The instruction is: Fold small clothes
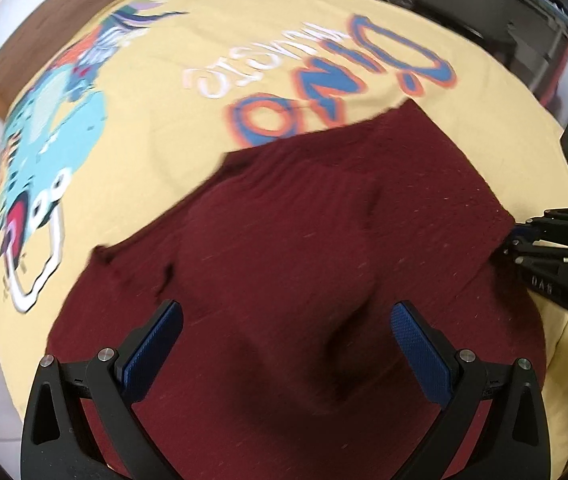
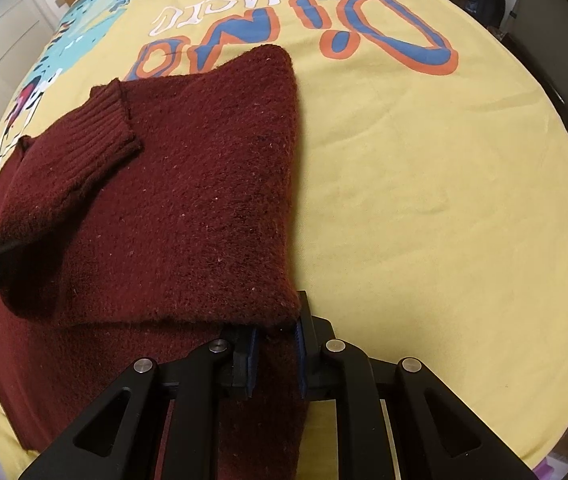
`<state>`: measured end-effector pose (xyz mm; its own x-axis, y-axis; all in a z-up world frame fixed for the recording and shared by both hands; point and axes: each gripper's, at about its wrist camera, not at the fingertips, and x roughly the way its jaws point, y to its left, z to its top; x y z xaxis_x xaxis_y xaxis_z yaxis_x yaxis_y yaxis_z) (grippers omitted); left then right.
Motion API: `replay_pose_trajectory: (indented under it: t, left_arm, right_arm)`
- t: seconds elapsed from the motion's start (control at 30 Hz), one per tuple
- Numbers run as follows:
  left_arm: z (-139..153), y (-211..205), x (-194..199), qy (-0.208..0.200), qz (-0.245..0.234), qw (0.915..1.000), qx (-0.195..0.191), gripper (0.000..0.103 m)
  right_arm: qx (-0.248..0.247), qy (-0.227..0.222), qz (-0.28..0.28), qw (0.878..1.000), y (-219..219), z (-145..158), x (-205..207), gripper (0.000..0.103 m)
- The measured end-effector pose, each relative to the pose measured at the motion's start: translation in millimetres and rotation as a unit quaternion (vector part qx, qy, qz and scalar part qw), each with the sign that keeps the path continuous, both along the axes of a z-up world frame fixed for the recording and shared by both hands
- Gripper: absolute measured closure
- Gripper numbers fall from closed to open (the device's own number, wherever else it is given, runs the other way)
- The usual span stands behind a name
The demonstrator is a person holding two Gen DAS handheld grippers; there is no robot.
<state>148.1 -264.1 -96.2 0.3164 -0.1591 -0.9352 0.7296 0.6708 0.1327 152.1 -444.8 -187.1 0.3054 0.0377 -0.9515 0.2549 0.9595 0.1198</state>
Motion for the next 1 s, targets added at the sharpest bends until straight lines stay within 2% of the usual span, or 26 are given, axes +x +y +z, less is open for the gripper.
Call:
replay_pose_trajectory:
  t: [0.23, 0.27, 0.33, 0.37, 0.43, 0.47, 0.5, 0.57, 0.6, 0.7, 0.8, 0.93, 1.0]
  left_arm:
    - [-41, -38, 13, 0.015, -0.022, 0.9981, 0.056, 0.001]
    - [-46, -40, 15, 0.017, -0.02, 0.9977, 0.063, 0.004]
    - [-54, -43, 20, 0.015, -0.018, 0.9968, 0.076, 0.023]
    - [-58, -44, 22, 0.014, -0.017, 0.9962, 0.084, 0.037]
    - [-63, -41, 27, 0.02, -0.01, 0.9952, 0.096, 0.044]
    - [-64, -39, 29, 0.029, -0.008, 0.9953, 0.092, 0.054]
    - [-64, -36, 32, 0.034, -0.006, 0.9954, 0.089, 0.068]
    - [-62, -28, 38, 0.024, 0.009, 0.9953, 0.093, 0.088]
    - [-59, -24, 42, 0.019, 0.015, 0.9956, 0.09, 0.088]
    - [-45, -4, 56, 0.029, 0.04, 0.9974, 0.052, 0.089]
    - [-28, 21, 66, 0.018, 0.064, 0.9976, 0.019, 0.089]
    - [-12, 70, 79, 0.008, 0.114, 0.993, -0.033, 0.089]
    - [-10, 93, 82, 0.004, 0.133, 0.9902, -0.042, 0.089]
  right_arm:
    - [0.003, 0.003, 0.0, 1.0, -1, -5, 4, 0.088]
    - [0.002, 0.003, 0.0, 1.0, -1, -5, 4, 0.087]
    - [0.003, 0.003, 0.0, 1.0, 0, -6, 4, 0.087]
    - [0.002, 0.003, 0.001, 1.0, 1, -6, 4, 0.086]
    - [0.003, 0.004, 0.0, 1.0, 1, -6, 4, 0.085]
    - [0.002, 0.004, 0.0, 1.0, 2, -6, 4, 0.085]
    - [0.001, 0.004, 0.0, 1.0, 2, -6, 4, 0.085]
    - [0.0, 0.005, -0.001, 1.0, 3, -6, 3, 0.085]
    - [0.0, 0.005, -0.001, 1.0, 3, -6, 3, 0.085]
    - [0.0, 0.005, -0.001, 1.0, 4, -6, 3, 0.085]
    - [-0.002, 0.005, -0.002, 1.0, 6, -5, 4, 0.085]
    - [-0.006, 0.007, 0.001, 1.0, 9, -5, 2, 0.085]
    - [-0.009, 0.009, 0.004, 1.0, 11, -5, 2, 0.085]
